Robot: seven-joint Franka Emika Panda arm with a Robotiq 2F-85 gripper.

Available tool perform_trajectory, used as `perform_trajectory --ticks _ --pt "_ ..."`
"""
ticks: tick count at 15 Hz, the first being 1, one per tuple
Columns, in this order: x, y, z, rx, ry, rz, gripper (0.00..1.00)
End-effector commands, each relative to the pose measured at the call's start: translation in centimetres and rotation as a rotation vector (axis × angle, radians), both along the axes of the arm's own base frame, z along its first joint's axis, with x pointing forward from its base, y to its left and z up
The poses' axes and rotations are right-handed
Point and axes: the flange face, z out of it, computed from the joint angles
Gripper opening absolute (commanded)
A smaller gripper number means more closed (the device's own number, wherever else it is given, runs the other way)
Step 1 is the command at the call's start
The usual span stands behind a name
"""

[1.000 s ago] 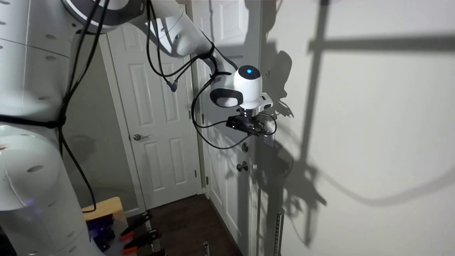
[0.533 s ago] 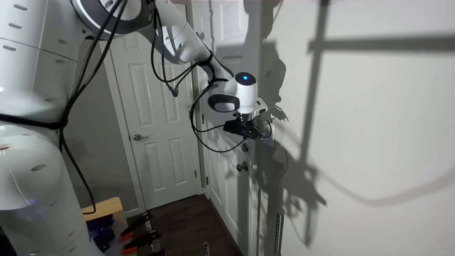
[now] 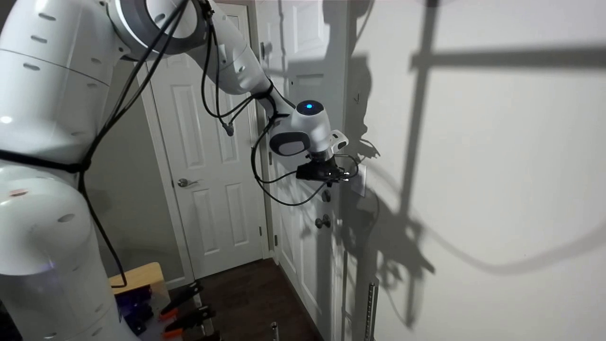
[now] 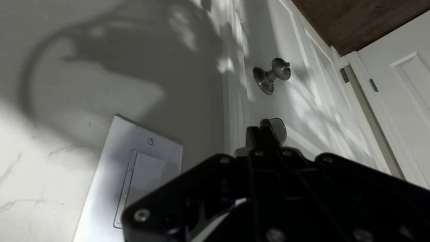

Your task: Turn off the light

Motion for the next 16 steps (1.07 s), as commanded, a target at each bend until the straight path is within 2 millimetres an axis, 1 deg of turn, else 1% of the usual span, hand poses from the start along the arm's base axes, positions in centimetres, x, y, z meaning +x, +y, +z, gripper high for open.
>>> perform_trajectory --ticks 1,9,15,16 --pt "0.1 0.3 -0.7 -0.058 -0.060 -0.059 0.02" --pt "0.4 0.9 -2.2 -0.104 -0.166 -0.178 0.02" --pt "1.3 1.8 -3.0 -0.117 -0.251 -0.233 0.02" --pt "1.3 1.7 -3.3 -0.126 -0.261 -0.239 0.02"
